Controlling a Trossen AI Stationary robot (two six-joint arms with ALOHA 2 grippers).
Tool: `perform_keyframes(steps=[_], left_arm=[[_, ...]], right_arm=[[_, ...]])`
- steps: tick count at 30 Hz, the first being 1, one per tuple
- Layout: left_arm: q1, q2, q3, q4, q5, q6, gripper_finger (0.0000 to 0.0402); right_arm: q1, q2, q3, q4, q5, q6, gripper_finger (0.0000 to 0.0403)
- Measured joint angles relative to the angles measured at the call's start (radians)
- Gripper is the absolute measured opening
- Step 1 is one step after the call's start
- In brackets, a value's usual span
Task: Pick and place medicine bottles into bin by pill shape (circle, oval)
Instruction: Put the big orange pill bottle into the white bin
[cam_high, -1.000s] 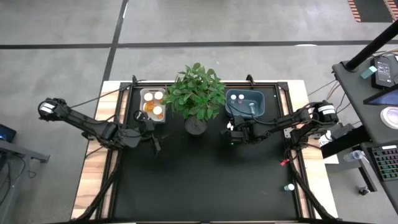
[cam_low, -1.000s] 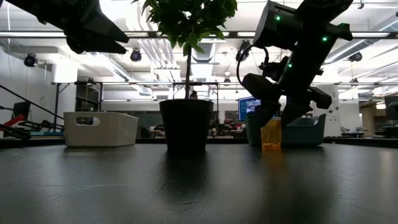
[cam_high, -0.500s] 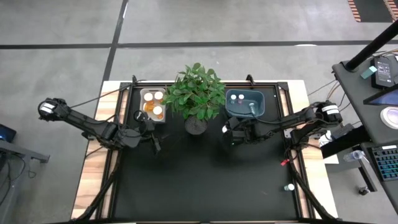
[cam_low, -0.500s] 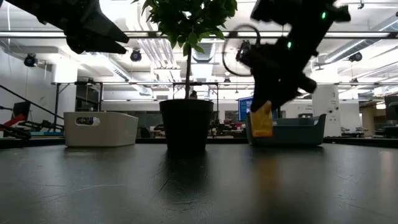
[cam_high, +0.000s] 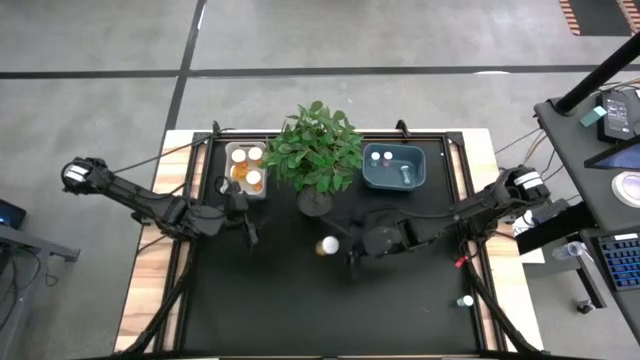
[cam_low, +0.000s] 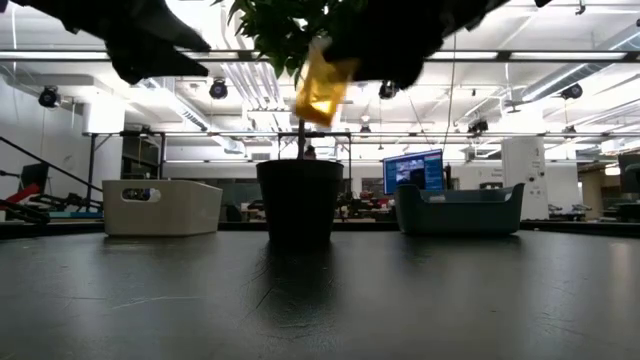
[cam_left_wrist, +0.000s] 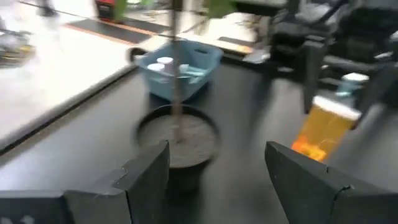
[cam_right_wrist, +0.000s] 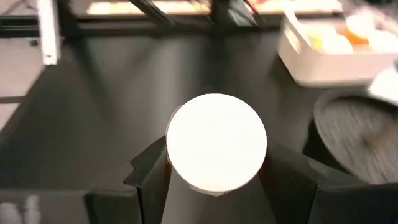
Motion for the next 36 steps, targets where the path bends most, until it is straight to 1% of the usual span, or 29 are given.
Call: perform_keyframes(steps=[3,4,7,10,15,20,22,27,36], left_arm=[[-0.023,0.028,0.0,0.08,0.085,0.0,0.0246],[-0.038,0.045,0.0,0.108,0.102,0.004,0.0246],[-0.1,0.12,0.003,0.235,0.132,0.031,0.0246],[-0.163,0.21,0.03,0.345,0.156,0.046,0.0246],[-0.233,0.378,0.099,0.451,0.152,0.045,0.0246],[-0.236,0.547,0.193,0.473,0.139,0.045,0.0246],[-0.236,0.592,0.218,0.47,0.139,0.045,0.0246],[-0.215,0.639,0.251,0.471,0.136,0.044,0.0246],[-0.186,0.648,0.247,0.483,0.136,0.044,0.0246]], right_arm=[[0.007,0.017,-0.001,0.093,-0.012,-0.087,0.0206],[0.006,0.018,-0.001,0.106,-0.034,-0.103,0.0206],[0.004,0.019,-0.002,0.123,-0.109,-0.121,0.0206],[0.007,0.018,-0.002,0.123,-0.134,-0.12,0.0206],[0.009,0.028,-0.001,0.168,-0.23,-0.13,0.0206],[0.016,0.037,-0.001,0.189,-0.237,-0.146,0.0206],[0.018,0.037,-0.001,0.202,-0.238,-0.155,0.0206],[0.032,0.037,-0.001,0.212,-0.257,-0.165,0.0206],[0.036,0.037,0.0,0.259,-0.256,-0.213,0.0206]])
